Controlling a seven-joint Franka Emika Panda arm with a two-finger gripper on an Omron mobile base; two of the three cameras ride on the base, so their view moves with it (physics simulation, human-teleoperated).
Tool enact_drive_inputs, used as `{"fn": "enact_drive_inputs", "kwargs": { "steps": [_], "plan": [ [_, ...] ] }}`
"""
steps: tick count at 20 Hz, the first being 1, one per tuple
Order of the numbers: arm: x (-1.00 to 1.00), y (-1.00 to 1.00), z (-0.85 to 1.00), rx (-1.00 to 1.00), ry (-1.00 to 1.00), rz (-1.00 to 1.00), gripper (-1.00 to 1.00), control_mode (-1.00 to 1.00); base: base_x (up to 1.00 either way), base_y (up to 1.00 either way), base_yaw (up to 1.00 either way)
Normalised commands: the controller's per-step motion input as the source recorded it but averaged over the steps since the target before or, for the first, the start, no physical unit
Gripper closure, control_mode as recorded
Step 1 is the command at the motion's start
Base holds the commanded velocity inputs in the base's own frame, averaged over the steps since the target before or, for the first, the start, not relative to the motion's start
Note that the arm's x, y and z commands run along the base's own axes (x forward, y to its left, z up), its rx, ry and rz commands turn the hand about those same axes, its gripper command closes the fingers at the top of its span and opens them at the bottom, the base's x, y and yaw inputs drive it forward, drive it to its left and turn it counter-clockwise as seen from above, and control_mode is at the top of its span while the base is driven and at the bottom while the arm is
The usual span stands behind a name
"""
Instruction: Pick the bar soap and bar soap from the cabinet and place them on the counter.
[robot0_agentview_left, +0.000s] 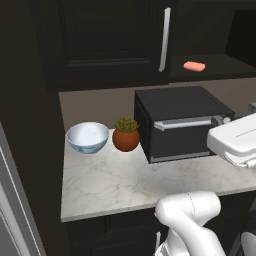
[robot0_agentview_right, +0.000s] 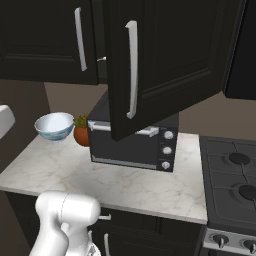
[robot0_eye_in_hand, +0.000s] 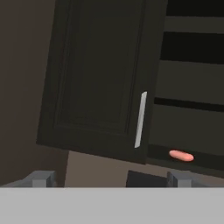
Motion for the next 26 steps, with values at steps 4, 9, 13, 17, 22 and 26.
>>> {"fn": "enact_drive_inputs", "kwargs": {
  "steps": [4,9,13,17,22,26],
  "plan": [
    [0.11,0.00,0.02,0.00,-0.05,-0.06,-1.00,-1.00,0.00,0.00,0.00],
    [0.01,-0.01,0.08,0.00,-0.09,-0.02,-1.00,-1.00,0.00,0.00,0.00],
    [0.16,-0.04,0.04,0.00,-0.08,-0.03,-1.00,-1.00,0.00,0.00,0.00],
    [0.22,-0.06,0.04,0.00,-0.07,-0.01,-1.00,-1.00,0.00,0.00,0.00],
    [0.27,-0.09,0.01,0.02,-0.04,0.00,-1.00,-1.00,0.00,0.00,0.00],
    [0.22,-0.12,0.00,0.04,-0.05,0.00,-1.00,-1.00,0.00,0.00,0.00]
  ]
}}
